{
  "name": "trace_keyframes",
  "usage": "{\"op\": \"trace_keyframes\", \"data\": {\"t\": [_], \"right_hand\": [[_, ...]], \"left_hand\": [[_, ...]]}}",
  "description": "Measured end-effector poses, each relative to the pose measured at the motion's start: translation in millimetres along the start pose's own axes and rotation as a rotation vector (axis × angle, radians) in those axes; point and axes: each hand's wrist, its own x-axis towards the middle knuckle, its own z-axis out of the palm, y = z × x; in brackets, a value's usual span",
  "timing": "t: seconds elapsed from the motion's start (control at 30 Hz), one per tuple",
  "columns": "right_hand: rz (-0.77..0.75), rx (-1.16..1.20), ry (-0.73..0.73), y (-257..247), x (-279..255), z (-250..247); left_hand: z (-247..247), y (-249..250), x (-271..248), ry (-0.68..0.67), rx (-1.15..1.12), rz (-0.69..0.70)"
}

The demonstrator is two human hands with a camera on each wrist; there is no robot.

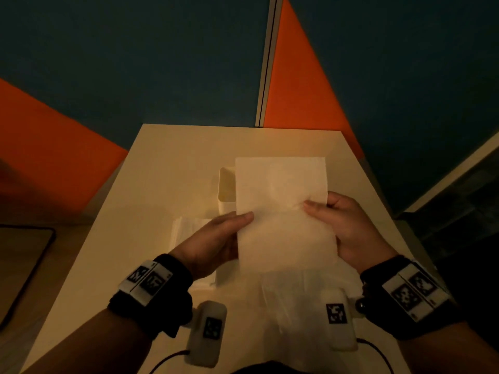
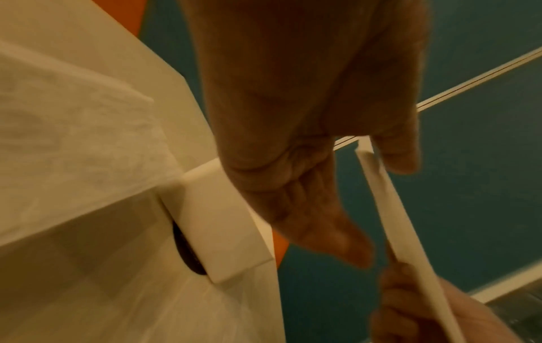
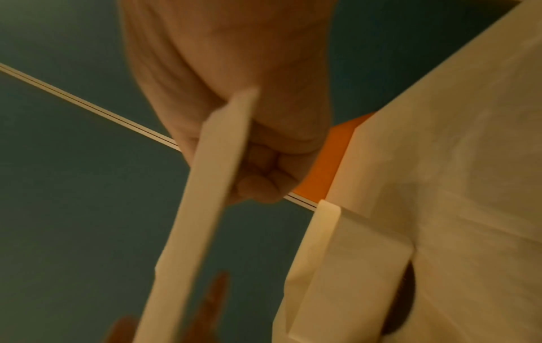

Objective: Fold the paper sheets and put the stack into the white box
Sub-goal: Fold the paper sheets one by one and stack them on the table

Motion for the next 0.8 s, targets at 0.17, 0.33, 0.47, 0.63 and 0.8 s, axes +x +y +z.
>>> {"op": "trace_keyframes", "data": {"t": [0.17,0.33,0.47,0.63,0.8], "right_hand": [[0.025,0.020,-0.060,13.6,-1.3,3.0],[0.049,0.064,-0.104,15.6,3.2,-2.9],[0.042,0.015,-0.103,11.6,7.3,-5.3],[0.030,-0.089,-0.156,0.5,8.6,-7.6],[0.020,-0.223,-0.303,-15.3,11.3,-2.1]], "left_hand": [[1.8,2.9,7.0,0.106,0.033,0.155],[-4.2,5.1,8.4,0.115,0.044,0.202],[-18.3,13.3,4.2,-0.023,0.084,0.179],[-36.9,27.7,-2.6,-0.380,0.108,0.043],[-23.7,33.3,1.0,-0.333,0.168,0.023]]}}
